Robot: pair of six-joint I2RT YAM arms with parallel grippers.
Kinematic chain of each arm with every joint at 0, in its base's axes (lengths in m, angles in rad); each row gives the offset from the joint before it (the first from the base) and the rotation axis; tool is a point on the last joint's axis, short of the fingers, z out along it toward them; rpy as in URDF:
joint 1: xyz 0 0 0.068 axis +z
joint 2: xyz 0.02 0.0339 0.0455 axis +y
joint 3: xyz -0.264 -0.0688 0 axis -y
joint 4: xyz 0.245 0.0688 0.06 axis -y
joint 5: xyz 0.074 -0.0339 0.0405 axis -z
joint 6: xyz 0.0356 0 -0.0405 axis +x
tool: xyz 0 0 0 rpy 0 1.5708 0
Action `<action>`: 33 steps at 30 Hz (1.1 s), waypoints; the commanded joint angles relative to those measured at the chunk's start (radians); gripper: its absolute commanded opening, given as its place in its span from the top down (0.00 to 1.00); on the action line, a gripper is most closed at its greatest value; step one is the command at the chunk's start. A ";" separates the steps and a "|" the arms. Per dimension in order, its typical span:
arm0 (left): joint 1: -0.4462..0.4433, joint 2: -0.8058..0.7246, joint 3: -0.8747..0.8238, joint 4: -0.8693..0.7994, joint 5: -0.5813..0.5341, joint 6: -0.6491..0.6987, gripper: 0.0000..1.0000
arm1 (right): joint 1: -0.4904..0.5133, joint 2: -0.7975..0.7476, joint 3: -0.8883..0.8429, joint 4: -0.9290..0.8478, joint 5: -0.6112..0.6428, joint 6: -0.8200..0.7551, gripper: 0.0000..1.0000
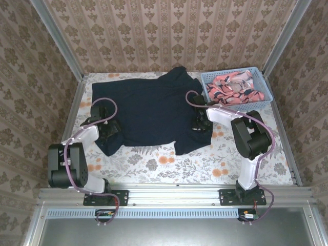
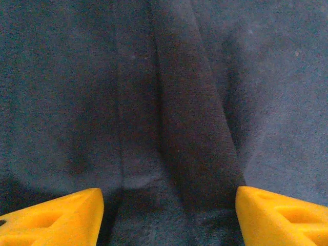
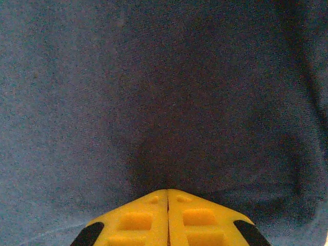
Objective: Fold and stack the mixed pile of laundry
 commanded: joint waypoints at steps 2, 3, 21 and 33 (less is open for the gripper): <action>-0.007 0.036 -0.033 0.111 0.070 -0.065 0.55 | -0.024 0.020 -0.009 0.011 -0.006 0.051 0.96; -0.006 0.041 -0.028 0.114 0.069 -0.067 0.72 | -0.030 0.025 -0.009 0.009 0.002 0.052 0.96; 0.133 -0.121 0.097 -0.204 -0.242 0.057 0.14 | -0.067 0.008 0.006 0.003 0.076 0.037 0.99; 0.010 -0.361 -0.041 -0.483 -0.038 -0.017 0.00 | -0.048 -0.072 -0.018 0.010 0.028 0.016 0.96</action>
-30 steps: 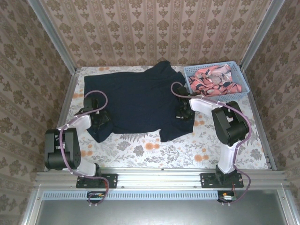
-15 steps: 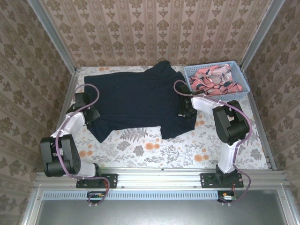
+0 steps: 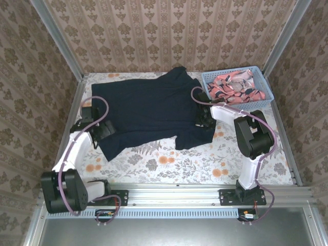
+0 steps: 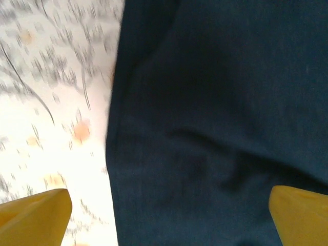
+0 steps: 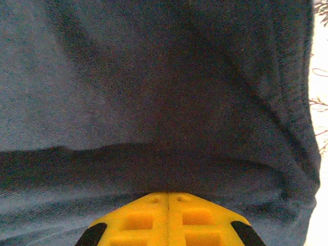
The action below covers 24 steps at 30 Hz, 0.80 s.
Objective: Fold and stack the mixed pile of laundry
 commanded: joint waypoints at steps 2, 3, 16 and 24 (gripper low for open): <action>-0.046 -0.128 -0.108 -0.151 0.113 -0.130 0.01 | 0.006 -0.074 -0.033 -0.009 -0.008 -0.007 0.96; -0.062 -0.160 -0.138 -0.125 0.153 -0.164 0.02 | 0.008 -0.084 -0.040 -0.004 -0.014 -0.010 0.96; -0.263 -0.061 -0.158 0.292 0.206 -0.372 0.10 | 0.093 -0.263 -0.208 -0.086 -0.033 0.010 0.58; -0.449 0.177 -0.025 0.422 0.207 -0.326 0.09 | -0.007 -0.289 -0.272 -0.090 0.016 0.026 0.40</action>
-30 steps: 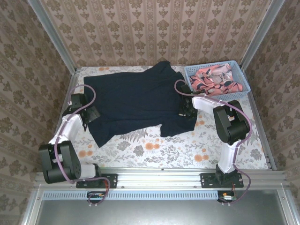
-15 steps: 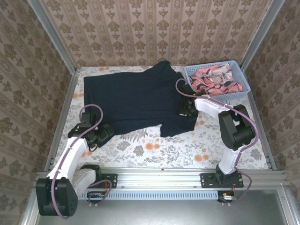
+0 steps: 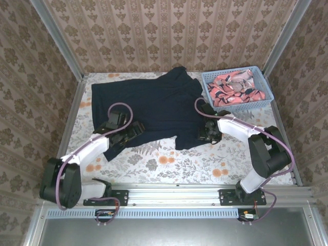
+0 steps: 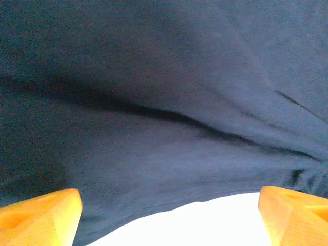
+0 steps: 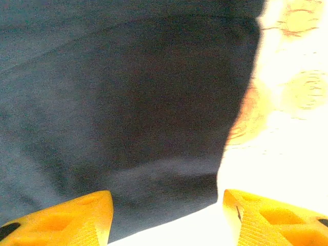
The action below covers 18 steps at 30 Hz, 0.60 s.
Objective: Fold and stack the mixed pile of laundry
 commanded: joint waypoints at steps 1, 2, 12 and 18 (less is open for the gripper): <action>-0.059 0.070 0.065 0.063 -0.001 0.028 0.09 | -0.058 -0.022 -0.019 -0.002 0.020 0.022 0.40; -0.060 0.089 0.080 0.062 -0.003 0.039 0.08 | -0.059 -0.017 -0.019 0.013 0.014 0.025 0.41; -0.086 0.153 0.148 0.058 -0.066 0.085 0.00 | -0.058 0.038 -0.084 0.110 -0.090 0.084 0.65; -0.075 0.178 0.190 0.051 -0.071 0.111 0.00 | -0.057 -0.052 -0.071 0.055 -0.054 0.081 0.98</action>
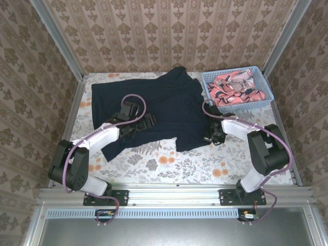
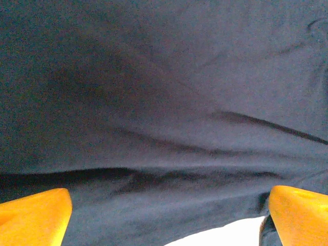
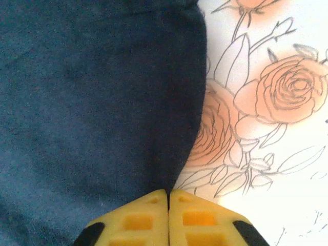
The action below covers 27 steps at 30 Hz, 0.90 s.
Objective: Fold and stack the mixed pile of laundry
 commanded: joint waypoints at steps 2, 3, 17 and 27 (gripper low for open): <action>0.013 0.007 0.033 -0.006 -0.024 0.049 0.00 | -0.001 -0.110 0.023 -0.055 0.011 -0.002 1.00; 0.013 0.008 0.037 -0.002 -0.026 0.055 0.00 | -0.010 -0.118 0.046 -0.058 0.007 -0.011 1.00; 0.087 0.105 0.071 0.004 -0.056 0.123 0.00 | -0.045 0.460 0.821 -0.079 -0.035 -0.164 0.60; 0.061 0.138 0.123 -0.001 0.063 0.157 0.00 | -0.056 0.116 0.405 -0.029 0.092 -0.204 0.43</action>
